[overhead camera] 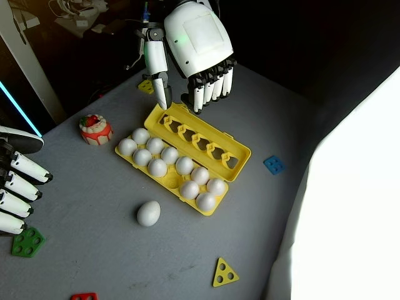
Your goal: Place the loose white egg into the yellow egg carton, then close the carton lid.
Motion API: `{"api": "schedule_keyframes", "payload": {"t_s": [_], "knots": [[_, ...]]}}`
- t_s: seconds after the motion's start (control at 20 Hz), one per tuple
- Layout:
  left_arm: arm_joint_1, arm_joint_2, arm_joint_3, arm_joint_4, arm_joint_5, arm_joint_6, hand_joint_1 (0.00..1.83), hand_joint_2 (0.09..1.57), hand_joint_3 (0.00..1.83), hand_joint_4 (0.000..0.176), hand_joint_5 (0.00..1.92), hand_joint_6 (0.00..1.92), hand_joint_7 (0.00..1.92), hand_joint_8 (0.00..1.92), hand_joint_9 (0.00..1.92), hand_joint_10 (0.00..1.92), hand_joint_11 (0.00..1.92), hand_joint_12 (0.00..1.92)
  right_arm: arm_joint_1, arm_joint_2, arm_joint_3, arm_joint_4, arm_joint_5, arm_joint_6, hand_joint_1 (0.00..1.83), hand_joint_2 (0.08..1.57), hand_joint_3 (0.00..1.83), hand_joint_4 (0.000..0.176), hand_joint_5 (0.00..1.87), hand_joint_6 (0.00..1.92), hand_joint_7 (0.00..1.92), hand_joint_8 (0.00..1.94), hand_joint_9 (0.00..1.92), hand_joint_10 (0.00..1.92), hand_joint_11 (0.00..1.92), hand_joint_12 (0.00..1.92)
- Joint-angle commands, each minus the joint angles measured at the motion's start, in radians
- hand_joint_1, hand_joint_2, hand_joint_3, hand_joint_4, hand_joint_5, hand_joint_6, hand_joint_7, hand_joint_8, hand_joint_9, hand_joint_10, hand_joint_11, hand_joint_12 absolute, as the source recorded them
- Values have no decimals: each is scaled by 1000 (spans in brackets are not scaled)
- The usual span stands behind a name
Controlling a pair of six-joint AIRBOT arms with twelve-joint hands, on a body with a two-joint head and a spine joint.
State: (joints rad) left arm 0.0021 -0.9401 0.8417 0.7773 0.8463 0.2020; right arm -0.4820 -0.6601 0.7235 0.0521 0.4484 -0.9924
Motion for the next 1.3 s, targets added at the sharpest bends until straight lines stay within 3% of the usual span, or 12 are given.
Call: {"api": "schedule_keyframes", "payload": {"t_s": [0.0, 0.05, 0.15, 0.25, 0.35, 0.45, 0.6, 0.7, 0.85, 1.0, 1.1, 1.25], "knots": [[-11, 3, 6, 61, -41, -1, 227, 1442, 18, 0, 500, 230, 583, 350, 484, 847, 155, 1560, 16, 8, -1, 2, 111, 3, 274, 1267, 33, 0, 260, 595, 464, 347, 305, 861, 42, 1607], [-11, 3, 7, 62, -41, 0, 167, 1454, 9, 0, 457, 110, 554, 125, 474, 523, 55, 1445, 15, 8, -1, 2, 111, 3, 249, 1273, 15, 0, 190, 460, 436, 173, 278, 713, 8, 1508], [-11, 3, 6, 62, -38, 0, 145, 1462, 2, 0, 471, 21, 574, 8, 553, 254, 31, 1411, 15, 8, -1, 2, 111, -3, 242, 1279, 2, 0, 213, 331, 469, 38, 296, 618, 0, 1471], [-17, 3, 0, 62, -15, 18, 290, 1382, 0, 22, 289, 1, 346, 2, 358, 63, 0, 993, 12, 8, -1, 2, 111, -12, 250, 1255, 0, 0, 117, 102, 310, 1, 200, 310, 0, 1169], [-20, 3, 1, 62, -13, 22, 305, 1373, 0, 25, 280, 0, 334, 0, 353, 35, 0, 948, 6, 8, -1, 13, 108, -13, 250, 1253, 0, 0, 133, 48, 300, 0, 222, 217, 0, 1132], [-20, 3, 6, 57, -23, 20, 324, 1334, 0, 53, 84, 0, 106, 1, 122, 6, 0, 532, 4, 3, -1, 60, 87, -25, 211, 1259, 2, 0, 59, 6, 144, 0, 72, 109, 0, 728], [-8, 4, 19, 8, -30, 3, 357, 1326, 0, 47, 77, 0, 77, 2, 93, 3, 0, 391, 12, -35, 15, 179, 64, -134, 195, 1267, 2, 0, 43, 2, 97, 0, 44, 62, 0, 568], [5, 7, 18, -14, -31, 4, 323, 1326, 0, 59, 3, 0, 7, 1, 13, 4, 0, 177, 37, -72, 51, 253, 11, -171, 192, 1260, 0, 0, 30, 8, 34, 10, 7, 30, 0, 320], [34, 17, 8, -39, -49, 7, 244, 1350, 7, 21, 0, 0, 0, 0, 0, 0, 0, 5, 80, -149, 125, 385, -72, -239, 148, 1266, 2, 0, 0, 0, 7, 1, 0, 0, 0, 17], [77, 32, 2, -39, -121, -38, 224, 1349, 6, 0, 0, 0, 0, 0, 0, 0, 11, 5, 83, -227, 184, 529, -71, -390, 150, 1269, 3, 0, 6, 3, 21, 6, 0, 0, 0, 0], [97, 36, 2, -40, -121, -48, 206, 1355, 7, 0, 0, 0, 0, 0, 0, 0, 4, 3, 79, -270, 206, 635, -51, -518, 172, 1267, 1, 0, 6, 2, 24, 5, 0, 0, 0, 0], [100, 37, 4, -40, -104, -34, 215, 1357, 5, 0, 0, 0, 0, 0, 0, 0, 11, 13, 64, -318, 241, 659, -5, -545, 240, 1240, 0, 0, 12, 4, 39, 8, 6, 2, 0, 0]]}}
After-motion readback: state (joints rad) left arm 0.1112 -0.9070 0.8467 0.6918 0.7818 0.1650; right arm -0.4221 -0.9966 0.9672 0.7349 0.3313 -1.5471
